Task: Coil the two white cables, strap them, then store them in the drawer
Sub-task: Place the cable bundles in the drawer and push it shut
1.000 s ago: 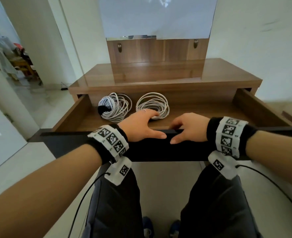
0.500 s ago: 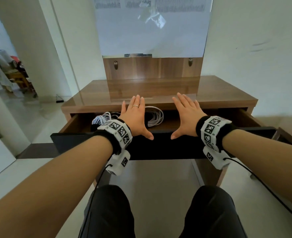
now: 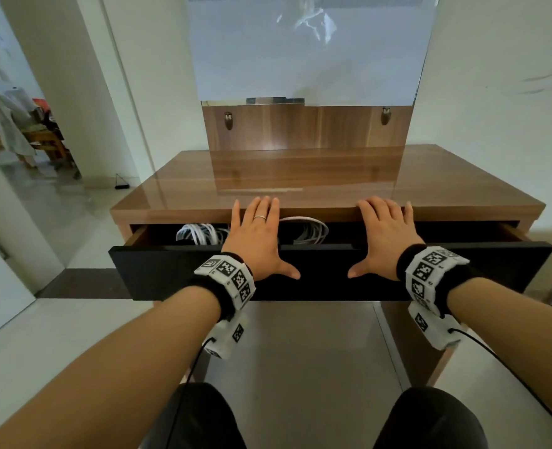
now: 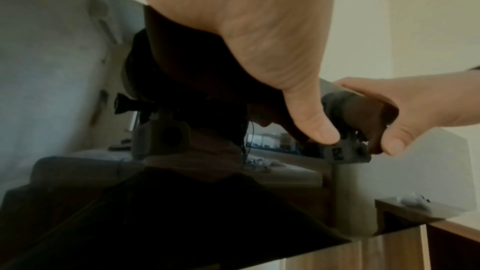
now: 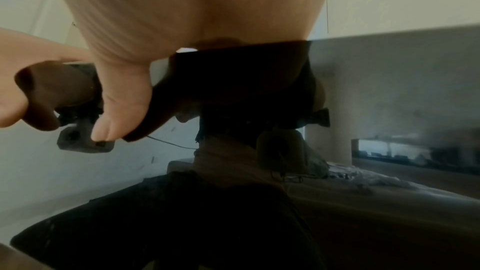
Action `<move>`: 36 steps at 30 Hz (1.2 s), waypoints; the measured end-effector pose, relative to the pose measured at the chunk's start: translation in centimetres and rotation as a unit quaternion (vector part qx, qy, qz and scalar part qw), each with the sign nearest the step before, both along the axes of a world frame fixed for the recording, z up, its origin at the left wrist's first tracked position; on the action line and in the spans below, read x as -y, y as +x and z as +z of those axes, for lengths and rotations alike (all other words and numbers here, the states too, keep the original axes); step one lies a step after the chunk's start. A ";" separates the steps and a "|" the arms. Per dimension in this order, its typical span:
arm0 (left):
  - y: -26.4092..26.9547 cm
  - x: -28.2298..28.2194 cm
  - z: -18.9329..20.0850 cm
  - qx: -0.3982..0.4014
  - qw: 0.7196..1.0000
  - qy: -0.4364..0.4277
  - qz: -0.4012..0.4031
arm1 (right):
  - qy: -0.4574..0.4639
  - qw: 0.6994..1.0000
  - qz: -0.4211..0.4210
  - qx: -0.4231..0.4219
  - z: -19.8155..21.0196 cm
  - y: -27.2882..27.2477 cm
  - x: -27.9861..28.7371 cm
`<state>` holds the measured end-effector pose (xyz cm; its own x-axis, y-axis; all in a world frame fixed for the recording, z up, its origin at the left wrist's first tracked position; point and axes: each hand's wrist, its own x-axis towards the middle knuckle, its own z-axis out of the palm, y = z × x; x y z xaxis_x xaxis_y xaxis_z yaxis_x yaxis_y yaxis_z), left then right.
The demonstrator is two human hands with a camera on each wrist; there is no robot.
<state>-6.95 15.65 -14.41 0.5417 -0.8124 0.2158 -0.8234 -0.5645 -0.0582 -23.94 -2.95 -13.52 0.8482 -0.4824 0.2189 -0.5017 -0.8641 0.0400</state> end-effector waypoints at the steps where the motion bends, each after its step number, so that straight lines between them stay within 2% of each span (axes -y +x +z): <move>1: 0.3 0.3 -0.1 0.004 1.000 0.002 -0.003 | -0.006 1.000 0.000 0.005 -0.2 0.2 0.3; 5: 0.7 0.6 -0.3 0.026 0.999 -0.013 -0.028 | -0.006 0.999 0.022 0.025 -0.4 0.5 0.7; 9: 0.5 -0.8 -1.0 0.071 0.986 -0.092 -0.119 | 0.050 0.994 0.077 0.054 -0.3 -0.4 0.9; 11: 0.3 -1.4 -1.0 0.064 0.984 -0.079 -0.145 | 0.056 0.993 0.096 0.033 0.0 -0.8 0.9; 13: 0.2 -1.8 -0.6 0.013 0.988 -0.043 -0.145 | 0.061 0.993 0.096 0.009 0.0 -1.1 0.8; 17: -0.5 -3.1 0.3 -0.097 0.984 -0.039 -0.141 | 0.071 0.992 0.100 0.001 0.1 -2.6 -0.4; 19: -1.1 -4.2 0.4 -0.152 0.977 -0.035 -0.149 | 0.077 0.991 0.104 -0.018 0.7 -3.6 -1.2; 21: -1.5 -5.4 0.9 -0.215 0.963 -0.060 -0.154 | 0.076 0.989 0.108 -0.073 1.7 -4.2 -2.3; 23: -1.3 -6.6 1.7 -0.251 0.956 -0.103 -0.111 | 0.106 0.982 0.107 -0.116 2.8 -4.2 -3.4; 24: -0.9 -7.3 2.3 -0.236 0.963 -0.108 -0.078 | 0.153 0.976 0.115 -0.103 3.4 -4.0 -4.0; 27: 0.6 -9.5 4.2 -0.108 0.993 -0.022 0.051 | 0.286 0.942 0.172 0.016 4.6 -2.3 -5.9; 29: 1.3 -10.6 4.9 -0.057 0.991 0.047 0.114 | 0.337 0.923 0.182 0.035 5.3 -0.6 -7.1; 31: 1.7 -11.2 5.3 -0.066 0.984 0.093 0.137 | 0.419 0.891 0.170 -0.020 5.8 1.3 -8.1; 33: 1.9 -11.4 5.5 -0.105 0.979 0.114 0.132 | 0.521 0.840 0.127 -0.079 6.0 2.9 -8.4; 36: 2.1 -11.7 6.2 -0.206 0.964 0.129 0.104 | 0.612 0.787 0.049 -0.066 6.2 4.5 -7.5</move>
